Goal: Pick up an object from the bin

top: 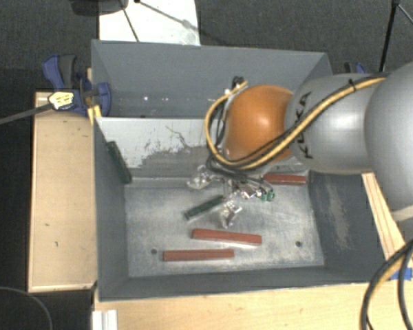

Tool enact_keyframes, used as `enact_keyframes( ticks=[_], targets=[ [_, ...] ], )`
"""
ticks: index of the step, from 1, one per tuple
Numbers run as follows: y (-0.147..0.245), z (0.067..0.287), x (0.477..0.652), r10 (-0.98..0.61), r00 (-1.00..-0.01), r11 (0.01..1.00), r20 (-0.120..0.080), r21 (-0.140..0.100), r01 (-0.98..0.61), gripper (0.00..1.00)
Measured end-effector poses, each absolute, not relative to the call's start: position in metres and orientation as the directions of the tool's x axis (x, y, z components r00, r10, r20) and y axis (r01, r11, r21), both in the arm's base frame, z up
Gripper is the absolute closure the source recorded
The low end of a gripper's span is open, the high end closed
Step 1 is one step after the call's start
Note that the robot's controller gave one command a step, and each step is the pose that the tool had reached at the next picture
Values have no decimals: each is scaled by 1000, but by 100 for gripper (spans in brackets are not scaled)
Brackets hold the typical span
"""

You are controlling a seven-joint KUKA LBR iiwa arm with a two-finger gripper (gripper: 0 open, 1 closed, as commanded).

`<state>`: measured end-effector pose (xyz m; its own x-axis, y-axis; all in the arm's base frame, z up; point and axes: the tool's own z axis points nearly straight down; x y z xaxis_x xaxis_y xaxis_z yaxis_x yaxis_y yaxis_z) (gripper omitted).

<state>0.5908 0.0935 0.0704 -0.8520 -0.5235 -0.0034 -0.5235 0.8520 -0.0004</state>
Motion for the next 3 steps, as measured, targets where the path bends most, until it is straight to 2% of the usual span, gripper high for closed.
enact_keyframes(
  ticks=[1,2,3],
  targets=[
    [95,76,595,-640,-768,768,-18,-6,-640,100],
    [95,76,595,-638,-770,770,-17,-5,-638,100],
    [95,147,596,-633,-774,774,-5,-2,-633,100]
  ],
)
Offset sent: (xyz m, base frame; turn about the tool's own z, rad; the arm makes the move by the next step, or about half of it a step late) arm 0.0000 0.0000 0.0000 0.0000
